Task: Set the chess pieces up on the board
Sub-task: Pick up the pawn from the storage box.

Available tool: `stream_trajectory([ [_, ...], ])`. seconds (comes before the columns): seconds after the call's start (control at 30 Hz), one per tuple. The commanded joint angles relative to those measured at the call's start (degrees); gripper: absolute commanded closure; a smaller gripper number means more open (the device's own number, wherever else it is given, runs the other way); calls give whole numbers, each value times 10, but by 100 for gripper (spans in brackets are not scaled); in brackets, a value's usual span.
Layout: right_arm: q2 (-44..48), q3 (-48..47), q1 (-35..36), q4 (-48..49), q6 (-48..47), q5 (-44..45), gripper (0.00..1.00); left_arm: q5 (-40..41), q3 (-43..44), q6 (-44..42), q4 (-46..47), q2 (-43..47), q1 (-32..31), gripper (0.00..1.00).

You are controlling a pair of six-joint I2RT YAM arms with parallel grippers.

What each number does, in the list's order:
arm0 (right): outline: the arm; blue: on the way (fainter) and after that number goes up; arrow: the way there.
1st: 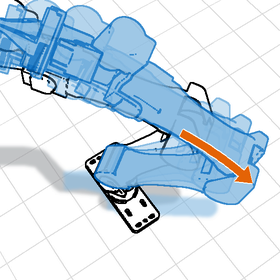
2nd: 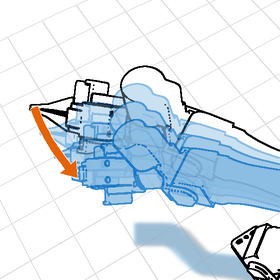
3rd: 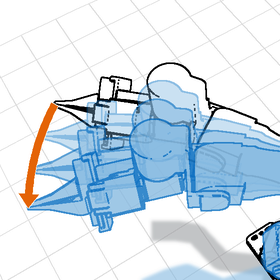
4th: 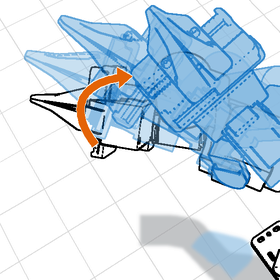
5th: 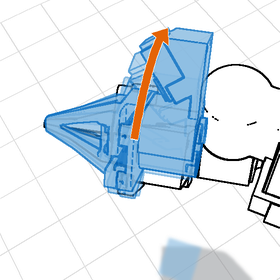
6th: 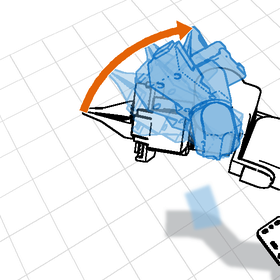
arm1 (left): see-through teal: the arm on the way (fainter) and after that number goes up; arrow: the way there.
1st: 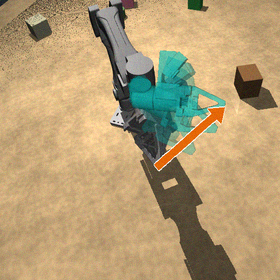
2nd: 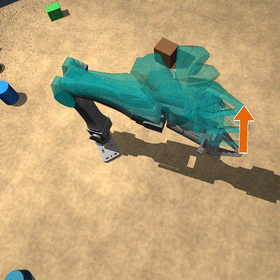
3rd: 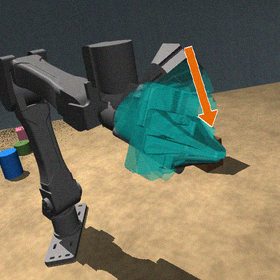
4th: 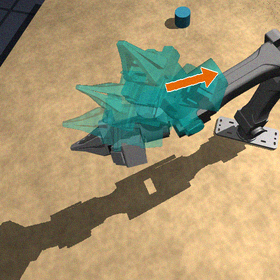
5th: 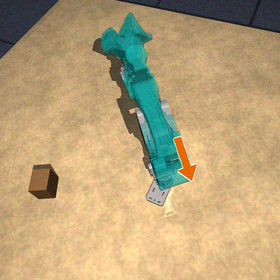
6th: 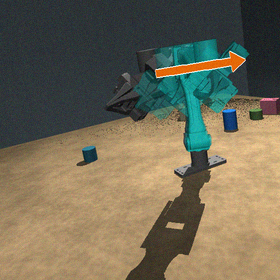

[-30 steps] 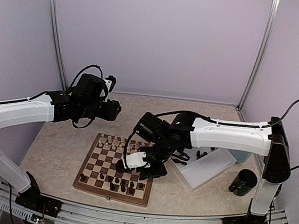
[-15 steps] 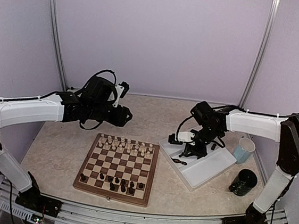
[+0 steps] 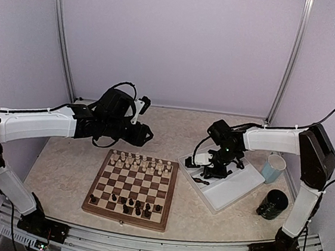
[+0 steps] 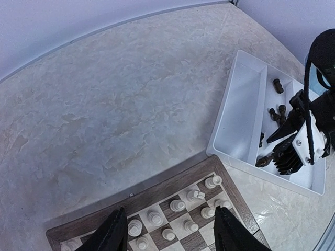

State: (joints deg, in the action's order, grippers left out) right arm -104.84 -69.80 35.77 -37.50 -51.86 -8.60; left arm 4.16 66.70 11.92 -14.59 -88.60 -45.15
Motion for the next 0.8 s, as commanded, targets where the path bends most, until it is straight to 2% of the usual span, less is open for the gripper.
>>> stream_trajectory([
  [0.0,-26,-19,-5,17,-6,14,77,-21,13,-5,15,-10,-5,44],
  [0.43,-41,-31,-15,22,-18,24,75,-38,12,-7,22,-21,-5,44],
  [0.77,-64,-30,-32,25,-22,36,70,-53,11,-9,22,-25,-5,44],
])
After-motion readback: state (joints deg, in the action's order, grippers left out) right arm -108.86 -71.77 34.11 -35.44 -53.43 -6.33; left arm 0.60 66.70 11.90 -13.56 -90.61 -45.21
